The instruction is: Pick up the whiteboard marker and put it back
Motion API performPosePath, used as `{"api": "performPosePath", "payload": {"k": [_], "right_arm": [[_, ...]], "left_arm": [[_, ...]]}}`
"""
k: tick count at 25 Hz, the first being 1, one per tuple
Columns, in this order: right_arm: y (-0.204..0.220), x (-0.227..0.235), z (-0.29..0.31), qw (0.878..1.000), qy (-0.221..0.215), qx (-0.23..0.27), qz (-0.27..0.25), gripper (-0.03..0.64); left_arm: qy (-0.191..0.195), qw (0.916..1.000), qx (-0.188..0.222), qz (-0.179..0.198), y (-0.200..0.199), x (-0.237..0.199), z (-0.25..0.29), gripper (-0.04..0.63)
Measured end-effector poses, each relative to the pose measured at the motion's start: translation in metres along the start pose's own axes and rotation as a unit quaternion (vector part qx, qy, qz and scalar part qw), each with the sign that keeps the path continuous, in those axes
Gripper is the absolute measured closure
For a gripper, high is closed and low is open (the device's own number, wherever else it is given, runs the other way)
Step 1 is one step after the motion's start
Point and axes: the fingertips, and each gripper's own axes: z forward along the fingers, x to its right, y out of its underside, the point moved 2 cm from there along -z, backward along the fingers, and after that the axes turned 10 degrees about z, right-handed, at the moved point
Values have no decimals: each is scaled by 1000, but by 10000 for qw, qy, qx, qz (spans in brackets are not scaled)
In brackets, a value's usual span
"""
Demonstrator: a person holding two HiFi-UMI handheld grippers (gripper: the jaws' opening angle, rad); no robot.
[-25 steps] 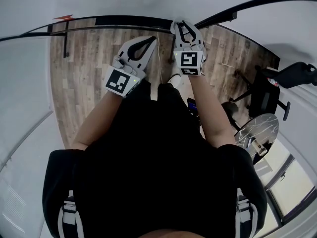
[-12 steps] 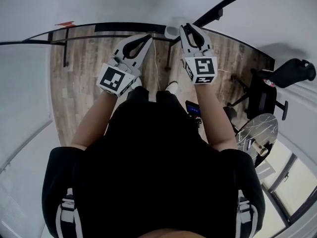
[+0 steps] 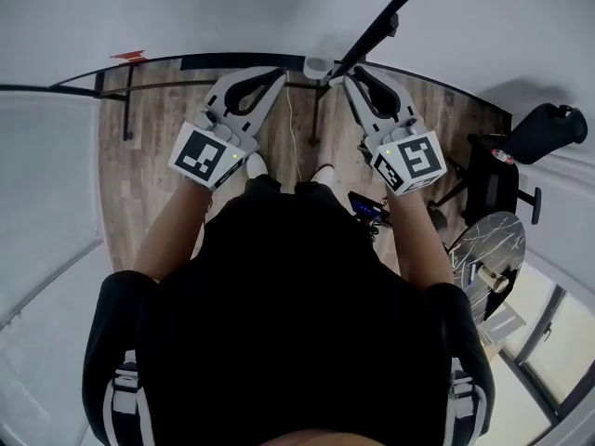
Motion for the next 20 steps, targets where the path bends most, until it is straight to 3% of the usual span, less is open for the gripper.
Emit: {"api": "performPosePath", "payload": {"k": [6,20], "right_arm": [[-33,-18,-32,9997,-211,143,-70,548],[-49,-47,-40,9985,-487,-99,-215,548]], "left_arm": [[182,9998,27,98,-19,18,3,592],[367,9992,63,114,-48,33,7,592]]}}
